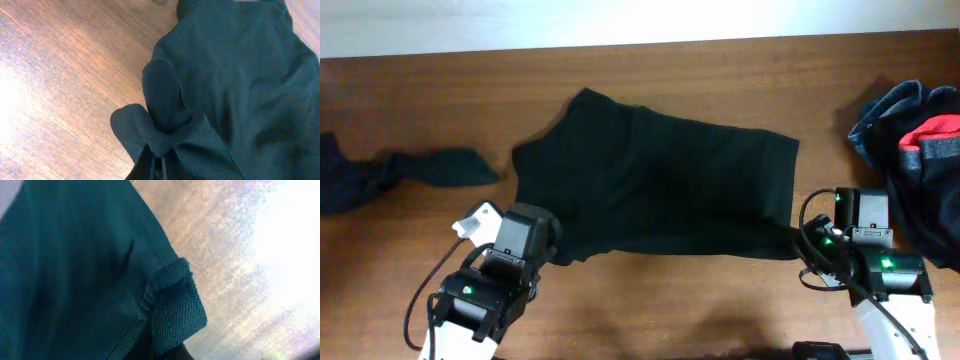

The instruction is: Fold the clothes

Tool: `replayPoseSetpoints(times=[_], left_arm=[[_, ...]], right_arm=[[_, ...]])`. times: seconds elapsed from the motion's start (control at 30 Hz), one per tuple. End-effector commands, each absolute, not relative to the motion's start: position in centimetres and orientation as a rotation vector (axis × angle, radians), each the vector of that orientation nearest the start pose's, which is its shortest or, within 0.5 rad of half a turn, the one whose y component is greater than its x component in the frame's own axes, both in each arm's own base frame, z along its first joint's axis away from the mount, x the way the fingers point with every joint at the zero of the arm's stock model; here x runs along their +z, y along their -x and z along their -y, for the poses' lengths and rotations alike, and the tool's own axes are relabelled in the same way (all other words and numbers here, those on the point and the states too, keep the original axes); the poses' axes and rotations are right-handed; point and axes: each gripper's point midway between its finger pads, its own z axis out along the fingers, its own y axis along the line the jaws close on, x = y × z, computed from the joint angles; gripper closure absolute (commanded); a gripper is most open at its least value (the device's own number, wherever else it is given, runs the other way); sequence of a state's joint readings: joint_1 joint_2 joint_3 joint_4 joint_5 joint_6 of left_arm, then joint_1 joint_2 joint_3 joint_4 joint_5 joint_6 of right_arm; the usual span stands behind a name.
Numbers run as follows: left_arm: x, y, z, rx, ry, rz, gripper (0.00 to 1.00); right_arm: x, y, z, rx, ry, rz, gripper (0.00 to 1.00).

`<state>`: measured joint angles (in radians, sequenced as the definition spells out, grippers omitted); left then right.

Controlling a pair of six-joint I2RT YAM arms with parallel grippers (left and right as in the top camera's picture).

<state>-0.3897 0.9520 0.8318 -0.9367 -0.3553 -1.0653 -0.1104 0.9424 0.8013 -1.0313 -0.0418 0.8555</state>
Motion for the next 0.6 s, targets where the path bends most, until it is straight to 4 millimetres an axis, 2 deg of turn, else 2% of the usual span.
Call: replayPoseSetpoints(times=[0.0,0.2,0.4,0.57], left_arm=[[16.6,-23.6,2.8,-0.109,0.942,-2.312,0.99],[17.5,-22.8,3.0,-0.175,0.935,-2.300,0.99],[16.9,-22.1,3.9,-0.219,0.928,-2.362,0.99],[16.3,-22.5,3.2,-0.135,0.938,-2.363,0.99]], right_arm=[[13.4,-20.7,2.1,0.212,-1.257,-2.457,0.96],[15.5,-20.7,1.9,0.223,-1.220,-2.458,0.96],[15.2,-19.6,1.8,0.202,-1.241,-2.499,0.96],[15.4,-20.5,1.9,0.214,-1.229,-2.473,0.96]])
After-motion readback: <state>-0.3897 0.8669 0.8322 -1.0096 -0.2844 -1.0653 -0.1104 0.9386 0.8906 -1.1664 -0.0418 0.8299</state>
